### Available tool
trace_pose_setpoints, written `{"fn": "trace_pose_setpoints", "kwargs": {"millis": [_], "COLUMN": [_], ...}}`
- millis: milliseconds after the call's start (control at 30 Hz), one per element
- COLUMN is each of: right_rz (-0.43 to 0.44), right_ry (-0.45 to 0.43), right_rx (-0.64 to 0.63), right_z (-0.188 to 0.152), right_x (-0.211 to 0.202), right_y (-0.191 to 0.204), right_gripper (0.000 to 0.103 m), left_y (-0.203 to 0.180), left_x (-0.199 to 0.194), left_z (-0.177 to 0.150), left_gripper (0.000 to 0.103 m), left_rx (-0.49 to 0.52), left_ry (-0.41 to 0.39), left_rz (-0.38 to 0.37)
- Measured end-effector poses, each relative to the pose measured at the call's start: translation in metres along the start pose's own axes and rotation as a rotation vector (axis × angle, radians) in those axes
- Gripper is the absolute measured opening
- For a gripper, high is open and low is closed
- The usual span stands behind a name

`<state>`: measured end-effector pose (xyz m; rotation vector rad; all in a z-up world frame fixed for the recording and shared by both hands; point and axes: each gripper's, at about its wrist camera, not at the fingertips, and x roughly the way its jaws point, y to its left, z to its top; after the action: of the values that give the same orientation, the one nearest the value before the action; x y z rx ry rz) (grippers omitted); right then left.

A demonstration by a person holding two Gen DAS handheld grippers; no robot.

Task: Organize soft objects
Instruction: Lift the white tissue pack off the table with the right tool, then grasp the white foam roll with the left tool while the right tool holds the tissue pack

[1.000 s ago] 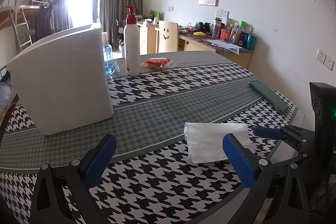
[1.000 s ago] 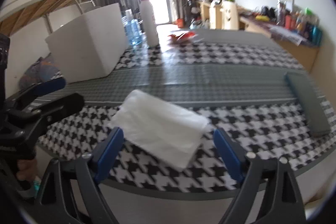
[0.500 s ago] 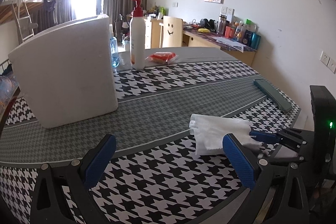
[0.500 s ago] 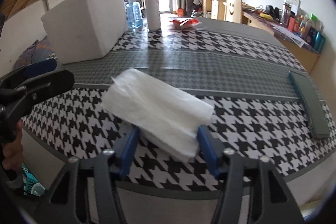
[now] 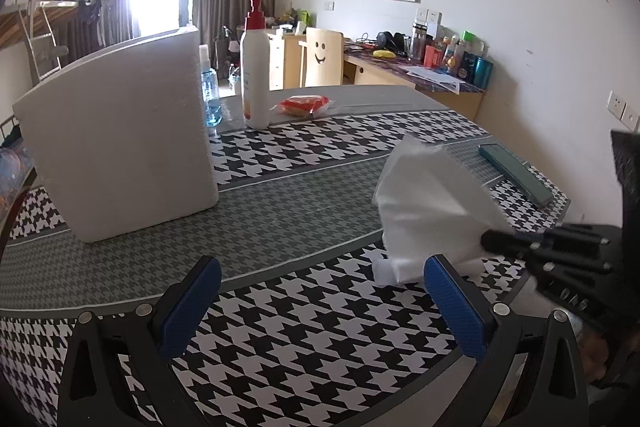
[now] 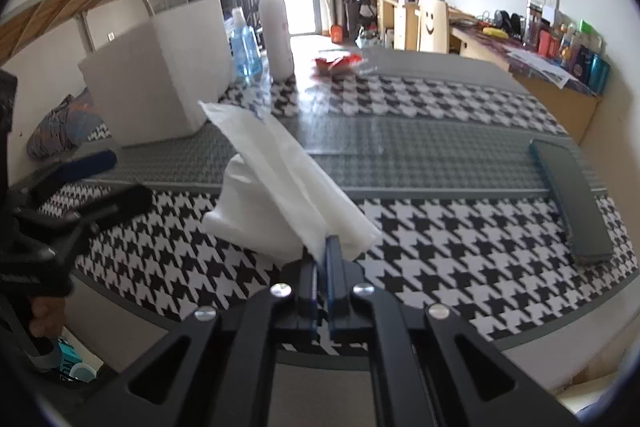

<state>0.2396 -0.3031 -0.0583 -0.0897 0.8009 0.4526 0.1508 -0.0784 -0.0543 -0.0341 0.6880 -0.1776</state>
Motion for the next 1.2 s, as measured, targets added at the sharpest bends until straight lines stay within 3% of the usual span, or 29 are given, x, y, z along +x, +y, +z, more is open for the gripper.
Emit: {"fn": "trace_pose_setpoints", "kwargs": {"millis": [333, 567, 733, 800, 900, 967, 1033, 1200], "right_rz": [-0.079, -0.164, -0.181, -0.163, -0.146, -0.154, -0.158, -0.145], "right_ry": [-0.08, -0.04, -0.006, -0.002, 0.004, -0.003, -0.025, -0.029], "right_rx": [0.009, 0.049, 0.087, 0.096, 0.105, 0.106, 0.102, 0.119], "right_z": [0.007, -0.006, -0.015, -0.018, -0.019, -0.019, -0.021, -0.023], "right_x": [-0.032, -0.026, -0.021, -0.02, -0.018, -0.018, -0.021, -0.021], "right_y": [-0.008, -0.03, -0.043, -0.047, -0.051, -0.051, -0.052, -0.058], "right_gripper": [0.005, 0.005, 0.005, 0.006, 0.021, 0.047, 0.052, 0.052], "left_y": [-0.011, -0.025, -0.038, -0.042, -0.045, -0.047, -0.051, -0.06], "left_x": [0.001, 0.011, 0.021, 0.026, 0.036, 0.043, 0.05, 0.067], "left_z": [-0.005, -0.006, -0.005, -0.003, -0.001, 0.0, 0.003, 0.006], "left_gripper": [0.102, 0.102, 0.102, 0.102, 0.102, 0.102, 0.102, 0.102], "left_rx": [0.021, 0.053, 0.099, 0.114, 0.115, 0.125, 0.147, 0.203], "left_ry": [0.028, 0.052, 0.074, 0.083, 0.109, 0.118, 0.13, 0.155], "left_rz": [-0.044, -0.08, -0.15, -0.143, -0.132, -0.125, -0.108, -0.147]}}
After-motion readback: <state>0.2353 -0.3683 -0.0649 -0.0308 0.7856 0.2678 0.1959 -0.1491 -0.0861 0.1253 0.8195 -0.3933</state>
